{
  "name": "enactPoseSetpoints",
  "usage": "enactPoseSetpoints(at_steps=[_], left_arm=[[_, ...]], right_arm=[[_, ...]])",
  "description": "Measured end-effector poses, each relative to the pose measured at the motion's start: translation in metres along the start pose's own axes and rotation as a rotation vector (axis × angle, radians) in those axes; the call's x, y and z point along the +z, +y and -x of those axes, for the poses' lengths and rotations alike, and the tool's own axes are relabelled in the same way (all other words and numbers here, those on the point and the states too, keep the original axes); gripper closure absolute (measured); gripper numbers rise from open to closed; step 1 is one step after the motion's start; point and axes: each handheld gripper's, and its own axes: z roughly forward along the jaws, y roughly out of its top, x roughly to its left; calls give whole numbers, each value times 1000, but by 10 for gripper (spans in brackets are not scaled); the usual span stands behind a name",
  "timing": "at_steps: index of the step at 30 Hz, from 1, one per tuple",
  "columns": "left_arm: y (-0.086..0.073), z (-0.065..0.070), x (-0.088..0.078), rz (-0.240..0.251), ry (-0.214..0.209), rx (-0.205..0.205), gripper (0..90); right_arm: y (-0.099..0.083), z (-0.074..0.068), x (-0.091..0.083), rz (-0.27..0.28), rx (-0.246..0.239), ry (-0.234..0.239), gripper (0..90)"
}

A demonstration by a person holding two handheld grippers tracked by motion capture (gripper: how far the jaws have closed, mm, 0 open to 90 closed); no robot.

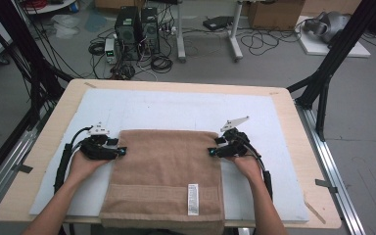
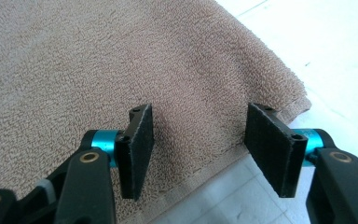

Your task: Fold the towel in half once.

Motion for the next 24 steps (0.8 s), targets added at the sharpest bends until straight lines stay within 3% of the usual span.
enactPoseSetpoints(at_steps=[4,6,7,9,13,18,20,24], left_arm=[[1,1,0,-2,0,-13,552],[2,3,1,-2,-12,-12,637],[2,3,1,-4,-26,-12,671],[3,4,2,-4,-55,-13,789],[4,4,2,3,-43,-15,833],[11,4,3,49,22,-8,842],[19,4,4,55,44,12,843],[37,0,4,93,66,12,843]], right_arm=[[4,-7,3,-23,-26,-26,570],[6,-9,4,-30,-35,-15,684],[6,-8,4,-27,-29,13,732],[6,-5,5,-20,-11,32,791],[7,0,5,-7,17,65,830],[14,7,-2,37,10,11,847],[20,13,-6,50,26,0,847],[37,23,-12,50,21,-44,847]])
